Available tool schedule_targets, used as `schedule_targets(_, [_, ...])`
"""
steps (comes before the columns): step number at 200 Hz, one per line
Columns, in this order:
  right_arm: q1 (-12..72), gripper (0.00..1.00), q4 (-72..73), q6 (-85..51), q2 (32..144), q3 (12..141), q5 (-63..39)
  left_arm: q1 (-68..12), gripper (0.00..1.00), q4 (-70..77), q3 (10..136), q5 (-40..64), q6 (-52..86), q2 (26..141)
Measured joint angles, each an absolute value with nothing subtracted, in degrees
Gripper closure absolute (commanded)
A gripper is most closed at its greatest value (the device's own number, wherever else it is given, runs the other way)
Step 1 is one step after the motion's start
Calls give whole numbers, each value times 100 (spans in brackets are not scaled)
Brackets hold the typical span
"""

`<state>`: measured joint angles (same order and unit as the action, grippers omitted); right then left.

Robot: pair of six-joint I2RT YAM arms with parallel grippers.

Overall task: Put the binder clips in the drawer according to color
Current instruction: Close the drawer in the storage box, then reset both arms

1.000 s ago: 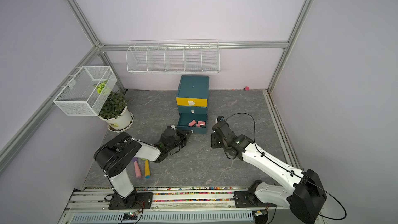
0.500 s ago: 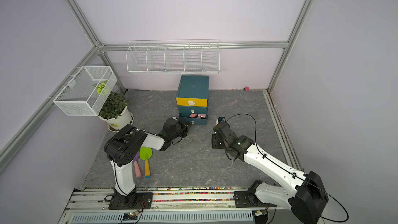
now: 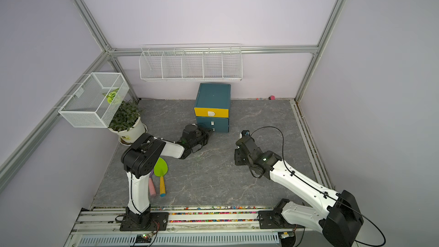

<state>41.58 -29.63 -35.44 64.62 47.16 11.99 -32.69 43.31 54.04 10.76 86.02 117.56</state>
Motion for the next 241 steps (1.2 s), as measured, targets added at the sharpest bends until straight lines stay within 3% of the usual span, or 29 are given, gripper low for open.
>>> schedule_targets(48, [4154, 51, -2978, -3583, 6383, 4646, 1219, -3214, 100, 4200, 5601, 1105, 8578, 11780])
schedule_targets(66, [4154, 46, -2985, -3599, 6377, 4639, 1234, -3201, 97, 4187, 5605, 1120, 8565, 11782])
schedule_targets(90, [4125, 32, -3015, -3669, 6366, 4619, 1306, -3190, 78, 4176, 5599, 1144, 8523, 11775])
schedule_targets(110, [3951, 2, -3052, -3704, 6333, 4615, 1380, -3188, 63, 4134, 5457, 1083, 8510, 11681])
schedule_targets(166, [2882, 1, -3063, -3660, 6023, 4615, 1745, -3352, 30, 4136, 4219, 895, 8525, 10516])
schedule_targets(177, [2790, 1, -3057, -3645, 5951, 4615, 1973, -3395, 13, 4077, 3896, 888, 8431, 10121])
schedule_targets(188, [2768, 1, -3041, -3638, 5894, 4615, 2318, -3395, 12, 3817, 3691, 873, 8355, 9721])
schedule_targets(194, [2768, 1, -3026, -3642, 5876, 4615, 2558, -3380, 1, 3575, 3660, 886, 8215, 9504])
schedule_targets(223, [2663, 1, -2425, -3232, 5876, 4460, 3669, -3260, 0, 1793, 4088, 456, 7131, 8298])
schedule_targets(241, [2401, 1, -1588, -2626, 5898, 4104, 3789, -3242, 0, 373, 4856, -325, 6499, 7797])
